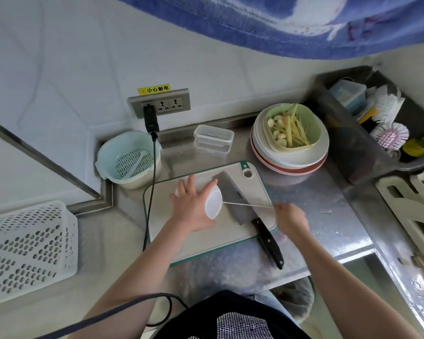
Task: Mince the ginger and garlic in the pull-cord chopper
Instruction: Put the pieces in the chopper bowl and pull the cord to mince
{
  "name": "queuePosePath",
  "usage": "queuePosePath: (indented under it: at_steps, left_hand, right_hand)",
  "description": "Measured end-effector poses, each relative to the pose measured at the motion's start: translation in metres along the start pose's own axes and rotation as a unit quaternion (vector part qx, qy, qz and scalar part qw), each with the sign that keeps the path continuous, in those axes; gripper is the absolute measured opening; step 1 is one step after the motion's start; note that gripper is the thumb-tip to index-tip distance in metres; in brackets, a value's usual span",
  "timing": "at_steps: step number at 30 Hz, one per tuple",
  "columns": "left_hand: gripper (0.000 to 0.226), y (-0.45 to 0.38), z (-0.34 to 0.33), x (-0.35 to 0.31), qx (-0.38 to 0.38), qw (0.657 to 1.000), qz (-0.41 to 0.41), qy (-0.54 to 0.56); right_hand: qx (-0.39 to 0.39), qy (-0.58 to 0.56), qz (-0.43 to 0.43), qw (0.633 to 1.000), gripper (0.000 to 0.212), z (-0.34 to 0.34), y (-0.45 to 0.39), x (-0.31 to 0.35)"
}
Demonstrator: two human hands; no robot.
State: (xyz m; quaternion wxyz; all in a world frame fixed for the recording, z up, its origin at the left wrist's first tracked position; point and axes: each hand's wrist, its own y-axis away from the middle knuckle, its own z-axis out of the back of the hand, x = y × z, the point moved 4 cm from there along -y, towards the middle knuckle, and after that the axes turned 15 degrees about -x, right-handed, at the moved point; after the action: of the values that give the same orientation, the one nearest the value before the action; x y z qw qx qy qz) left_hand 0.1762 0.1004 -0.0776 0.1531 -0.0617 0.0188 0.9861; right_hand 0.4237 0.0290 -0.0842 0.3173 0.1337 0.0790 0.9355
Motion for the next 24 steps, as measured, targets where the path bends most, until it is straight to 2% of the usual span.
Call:
queuePosePath:
  at_steps: [1,2,3,5,6,7,9,11,13,15,16,18,19,21,24]
  left_hand:
    - [0.109,0.000,0.000,0.000,0.001,1.000,0.000,-0.002]
    - [0.109,0.000,0.000,0.000,0.000,1.000,0.001,-0.002]
    - [0.108,-0.001,0.000,-0.001,-0.001,1.000,0.003,-0.001]
    - [0.108,-0.001,0.000,-0.001,0.002,1.000,0.003,0.000]
    - [0.108,0.000,0.000,-0.001,0.004,1.000,0.003,0.000]
    - [0.109,0.001,0.000,0.000,0.006,1.000,0.003,0.002]
    - [0.109,0.002,0.001,0.001,0.006,1.000,0.005,0.007]
    - [0.109,0.002,0.001,0.002,0.006,1.000,0.004,0.009]
    - [0.109,0.002,0.000,0.001,0.004,1.000,0.004,0.008]
    - [0.109,0.002,0.000,0.001,0.001,1.000,0.004,0.005]
    - [0.109,0.001,0.000,0.001,0.001,1.000,0.005,0.005]
    - [0.109,0.002,0.000,0.001,-0.001,1.000,0.002,0.001]
    - [0.109,0.003,0.000,0.001,-0.001,1.000,0.001,0.000]
    - [0.109,0.004,0.000,0.002,0.000,1.000,0.003,0.004]
    - [0.108,0.004,0.000,0.002,0.000,1.000,0.002,0.008]
  right_hand:
    - [-0.007,0.007,-0.020,1.000,0.034,0.004,-0.005,-0.009]
    - [-0.014,0.002,-0.001,1.000,0.032,0.005,-0.002,0.000]
    - [-0.015,-0.020,0.059,0.998,0.027,0.006,0.004,0.024]
    - [0.053,-0.074,0.209,0.974,0.018,-0.005,0.032,0.077]
    - [0.068,-0.074,0.272,0.957,0.023,-0.012,0.047,0.095]
    - [0.057,-0.068,0.299,0.950,0.029,-0.015,0.053,0.099]
    - [0.002,-0.057,0.237,0.970,0.037,-0.013,0.035,0.077]
    - [-0.033,-0.013,0.093,0.995,0.042,-0.009,0.011,0.028]
    - [-0.063,0.019,0.007,0.998,0.041,-0.002,0.000,0.001]
    - [-0.070,0.012,0.055,0.996,0.030,-0.001,0.010,0.029]
    - [-0.058,-0.014,0.120,0.991,0.024,-0.002,0.023,0.054]
    - [0.014,-0.045,0.258,0.965,0.028,-0.007,0.061,0.101]
    - [0.018,-0.045,0.291,0.955,0.033,-0.008,0.068,0.108]
    - [-0.016,-0.024,0.242,0.970,0.030,-0.002,0.052,0.084]
    - [-0.057,0.087,0.074,0.992,0.028,0.012,0.013,-0.006]
